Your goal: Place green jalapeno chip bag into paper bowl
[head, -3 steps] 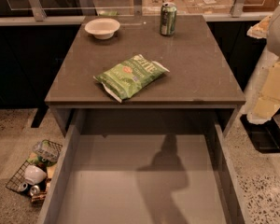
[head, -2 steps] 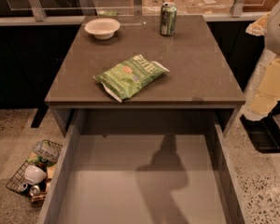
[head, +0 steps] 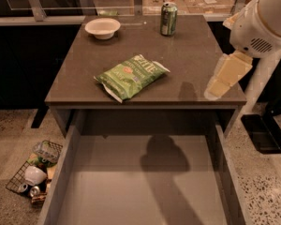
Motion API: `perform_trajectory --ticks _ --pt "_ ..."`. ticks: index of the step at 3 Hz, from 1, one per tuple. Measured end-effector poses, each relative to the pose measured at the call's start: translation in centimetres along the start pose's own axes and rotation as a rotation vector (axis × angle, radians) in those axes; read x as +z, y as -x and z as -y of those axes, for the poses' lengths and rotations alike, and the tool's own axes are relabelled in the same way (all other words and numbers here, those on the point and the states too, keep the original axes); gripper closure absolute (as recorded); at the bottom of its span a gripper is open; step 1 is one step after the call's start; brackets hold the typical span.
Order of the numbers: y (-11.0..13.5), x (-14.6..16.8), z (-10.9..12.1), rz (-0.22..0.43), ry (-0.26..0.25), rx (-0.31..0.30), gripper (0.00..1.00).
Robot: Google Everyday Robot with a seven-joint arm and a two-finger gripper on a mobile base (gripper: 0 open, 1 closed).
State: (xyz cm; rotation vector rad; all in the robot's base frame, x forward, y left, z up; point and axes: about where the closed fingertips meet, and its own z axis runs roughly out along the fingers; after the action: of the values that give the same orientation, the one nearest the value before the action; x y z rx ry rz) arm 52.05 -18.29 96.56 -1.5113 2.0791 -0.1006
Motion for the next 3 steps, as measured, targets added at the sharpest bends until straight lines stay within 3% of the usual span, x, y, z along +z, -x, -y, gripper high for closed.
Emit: perform_trajectory --ticks 1,2,3 --pt "4.0 4.6 1.3 0.153 -0.018 0.087 0.00" --pt "9.3 8.0 5.5 0.337 -0.095 0.194 0.00" --pt "12.3 9.3 8.7 0.420 -0.132 0.293 0.00"
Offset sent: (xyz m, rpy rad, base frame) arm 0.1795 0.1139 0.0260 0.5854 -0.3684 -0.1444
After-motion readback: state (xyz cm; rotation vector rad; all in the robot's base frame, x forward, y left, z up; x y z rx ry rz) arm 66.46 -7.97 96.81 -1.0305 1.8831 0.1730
